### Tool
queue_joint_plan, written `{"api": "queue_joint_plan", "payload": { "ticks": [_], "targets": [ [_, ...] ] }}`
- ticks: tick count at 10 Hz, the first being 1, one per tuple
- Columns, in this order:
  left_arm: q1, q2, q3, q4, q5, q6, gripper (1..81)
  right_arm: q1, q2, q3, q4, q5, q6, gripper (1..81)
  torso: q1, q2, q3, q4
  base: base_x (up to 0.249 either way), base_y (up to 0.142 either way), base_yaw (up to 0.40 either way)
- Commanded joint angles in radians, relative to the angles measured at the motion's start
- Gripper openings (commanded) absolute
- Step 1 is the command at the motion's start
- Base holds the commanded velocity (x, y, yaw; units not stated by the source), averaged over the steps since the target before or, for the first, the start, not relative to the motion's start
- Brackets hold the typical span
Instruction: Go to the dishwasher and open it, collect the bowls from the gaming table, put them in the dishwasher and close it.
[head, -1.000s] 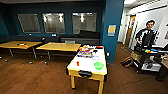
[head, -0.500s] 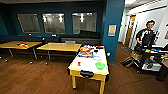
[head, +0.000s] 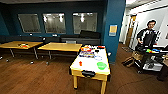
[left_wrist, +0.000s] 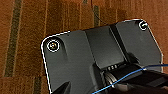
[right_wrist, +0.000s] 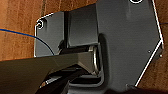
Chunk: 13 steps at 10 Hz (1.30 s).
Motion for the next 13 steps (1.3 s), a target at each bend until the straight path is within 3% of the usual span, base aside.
{"api": "queue_joint_plan", "payload": {
  "ticks": [1, 13],
  "targets": [
    [-0.057, 0.000, 0.001, -0.002, 0.045, 0.000, 81.1, 0.047, -0.003, 0.004, -0.008, -0.051, -0.004, 81.1, 0.000, 0.000, 0.000, 0.000, 0.101, 0.000, 0.000],
    [-0.057, 0.001, 0.001, -0.002, 0.045, 0.000, 81.1, 0.046, -0.003, 0.004, -0.009, -0.052, -0.004, 81.1, 0.001, 0.000, 0.000, 0.000, 0.114, 0.000, 0.000]
  ]
}}
